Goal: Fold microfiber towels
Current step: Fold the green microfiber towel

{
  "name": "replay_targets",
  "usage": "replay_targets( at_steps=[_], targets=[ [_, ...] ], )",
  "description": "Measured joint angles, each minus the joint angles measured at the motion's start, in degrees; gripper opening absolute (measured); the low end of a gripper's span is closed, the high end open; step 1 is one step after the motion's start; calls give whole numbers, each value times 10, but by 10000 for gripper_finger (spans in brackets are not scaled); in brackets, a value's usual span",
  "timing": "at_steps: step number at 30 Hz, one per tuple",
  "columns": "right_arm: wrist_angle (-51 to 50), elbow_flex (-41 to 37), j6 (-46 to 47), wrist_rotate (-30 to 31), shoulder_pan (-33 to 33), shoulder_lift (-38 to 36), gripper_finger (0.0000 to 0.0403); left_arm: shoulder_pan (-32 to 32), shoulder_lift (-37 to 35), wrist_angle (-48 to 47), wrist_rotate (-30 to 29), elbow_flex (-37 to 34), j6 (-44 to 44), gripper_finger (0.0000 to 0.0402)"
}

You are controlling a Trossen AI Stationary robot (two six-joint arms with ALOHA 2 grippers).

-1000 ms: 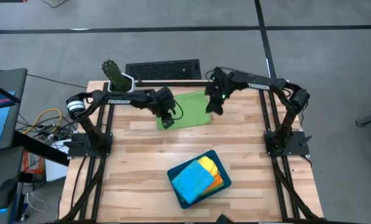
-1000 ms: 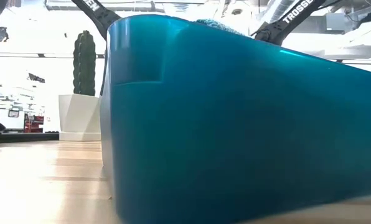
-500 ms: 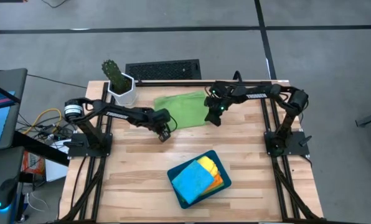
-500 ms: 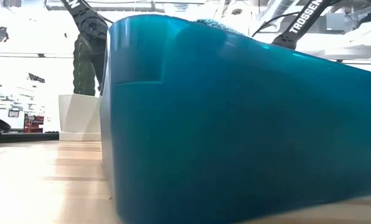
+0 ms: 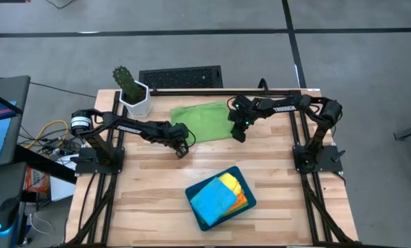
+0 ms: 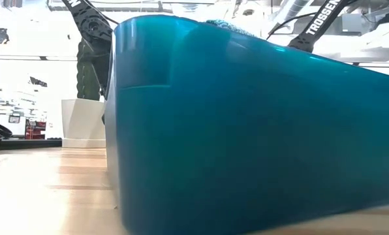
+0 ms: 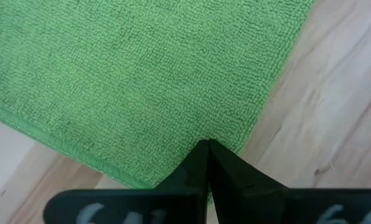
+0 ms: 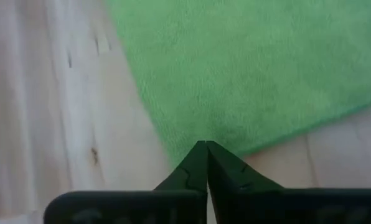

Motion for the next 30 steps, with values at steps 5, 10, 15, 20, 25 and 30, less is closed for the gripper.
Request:
replay_targets(
  at_steps=[5, 10, 15, 20, 25, 30],
  targets=[
    [14, 1, 0, 26, 14, 0, 35, 0, 0, 2, 8, -7, -3, 0],
    [-2, 14, -5, 6, 5, -40, 25, -5, -17, -13, 8, -7, 0, 0],
    [-10, 13, -62, 7, -15, -125, 25, -4, -71, -21, -15, -7, 14, 0],
    [-5, -6, -102, 9, -2, -139, 44, -4, -123, -16, -30, -6, 18, 0],
    [19, -19, -90, 11, 21, -89, 37, -3, -133, 26, -51, -13, 0, 0],
    [34, -20, -76, 12, 43, -41, 18, -10, -107, 75, -29, -39, -22, 0]
  ],
)
